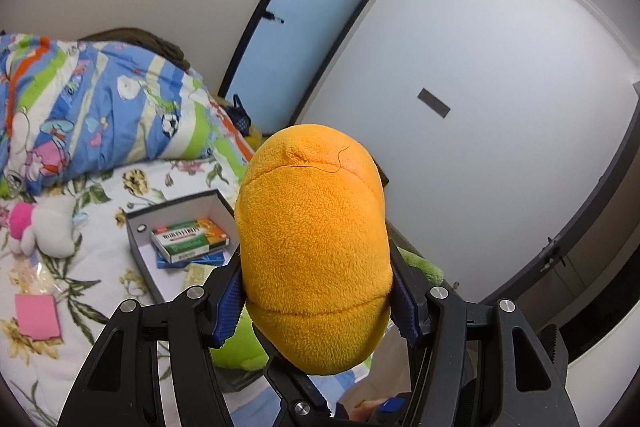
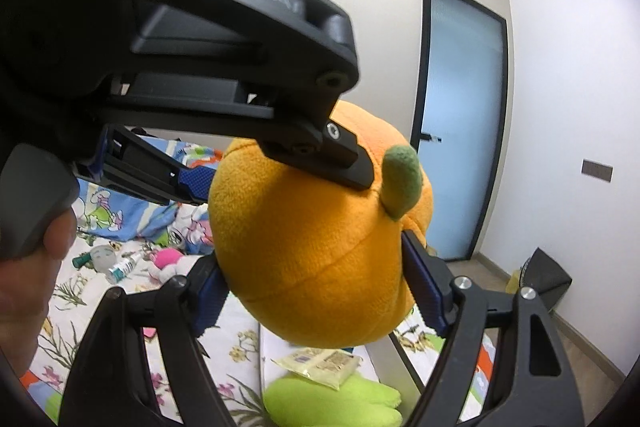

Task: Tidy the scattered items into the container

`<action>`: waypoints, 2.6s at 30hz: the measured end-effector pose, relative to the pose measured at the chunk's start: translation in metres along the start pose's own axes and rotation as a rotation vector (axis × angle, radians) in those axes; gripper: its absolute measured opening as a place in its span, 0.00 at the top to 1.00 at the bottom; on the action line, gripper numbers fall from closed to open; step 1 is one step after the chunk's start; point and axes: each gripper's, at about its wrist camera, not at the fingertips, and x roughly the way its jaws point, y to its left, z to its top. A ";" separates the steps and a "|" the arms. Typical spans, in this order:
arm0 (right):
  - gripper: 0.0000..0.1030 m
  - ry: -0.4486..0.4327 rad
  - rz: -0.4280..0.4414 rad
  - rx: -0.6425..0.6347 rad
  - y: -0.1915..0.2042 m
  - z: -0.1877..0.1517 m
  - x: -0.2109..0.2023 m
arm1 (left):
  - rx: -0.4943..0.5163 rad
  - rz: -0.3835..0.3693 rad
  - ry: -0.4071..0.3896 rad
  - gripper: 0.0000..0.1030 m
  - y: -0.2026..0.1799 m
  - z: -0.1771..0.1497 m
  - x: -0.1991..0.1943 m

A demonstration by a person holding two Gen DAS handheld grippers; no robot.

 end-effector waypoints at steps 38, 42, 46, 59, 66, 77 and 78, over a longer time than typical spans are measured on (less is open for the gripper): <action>0.16 0.410 0.086 0.063 -0.006 -0.122 0.233 | -0.211 -0.003 0.262 0.33 0.150 -0.029 0.182; 0.07 0.393 0.057 0.058 -0.026 -0.137 0.253 | -0.291 0.021 0.288 0.22 0.160 -0.032 0.178; 0.00 0.364 0.011 0.036 -0.026 -0.126 0.241 | -0.355 0.022 0.268 0.18 0.167 -0.031 0.164; 0.00 0.271 0.009 -0.011 -0.030 -0.099 0.221 | -0.413 -0.044 0.142 0.06 0.158 -0.019 0.071; 0.00 0.177 0.033 -0.048 0.011 -0.051 0.162 | -0.383 -0.057 0.033 0.06 0.143 -0.011 -0.010; 0.00 0.108 0.089 -0.108 0.076 -0.006 0.092 | -0.286 0.037 -0.133 0.06 0.127 -0.027 -0.144; 0.00 0.109 0.092 -0.111 0.079 -0.004 0.087 | -0.276 0.042 -0.143 0.06 0.125 -0.029 -0.151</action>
